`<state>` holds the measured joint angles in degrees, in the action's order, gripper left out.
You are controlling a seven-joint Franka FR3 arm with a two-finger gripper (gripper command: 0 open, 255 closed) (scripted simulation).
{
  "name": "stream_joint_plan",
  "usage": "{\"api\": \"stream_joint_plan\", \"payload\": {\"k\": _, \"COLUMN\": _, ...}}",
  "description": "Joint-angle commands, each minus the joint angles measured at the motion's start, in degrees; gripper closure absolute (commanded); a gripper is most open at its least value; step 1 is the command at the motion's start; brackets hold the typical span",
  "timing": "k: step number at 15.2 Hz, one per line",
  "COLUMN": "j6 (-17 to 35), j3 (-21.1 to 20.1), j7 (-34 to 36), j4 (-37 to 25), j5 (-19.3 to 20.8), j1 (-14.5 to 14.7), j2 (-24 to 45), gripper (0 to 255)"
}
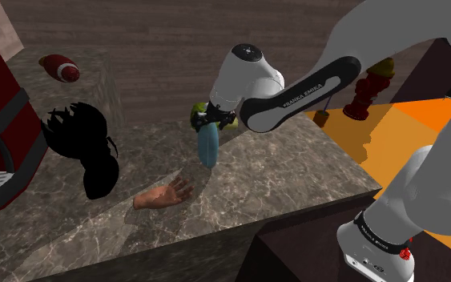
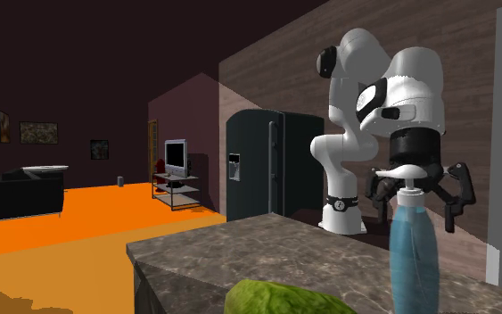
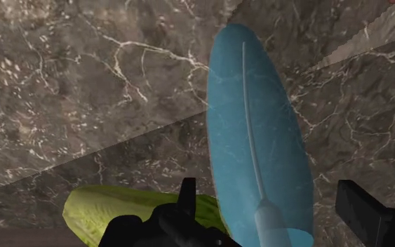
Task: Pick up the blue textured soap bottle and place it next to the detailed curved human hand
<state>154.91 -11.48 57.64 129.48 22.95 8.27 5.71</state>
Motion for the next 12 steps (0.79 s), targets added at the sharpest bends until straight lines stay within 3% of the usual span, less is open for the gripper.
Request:
{"api": "stream_joint_plan", "payload": {"k": 1, "j6": 0.0, "j3": 0.0, "j7": 0.0, "j4": 0.0, "j5": 0.0, "j1": 0.0, "j2": 0.0, "gripper": 0}}
{"api": "stream_joint_plan", "payload": {"k": 5, "j6": -5.23, "j3": -1.18, "j7": -3.99, "j4": 1.52, "j5": -5.58, "j1": 0.19, "j2": -7.23, "gripper": 0}}
{"api": "stream_joint_plan", "payload": {"k": 12, "j6": -5.23, "j3": -1.11, "j7": -3.99, "j4": 1.52, "j5": -5.57, "j1": 0.26, "j2": -7.23, "gripper": 0}}
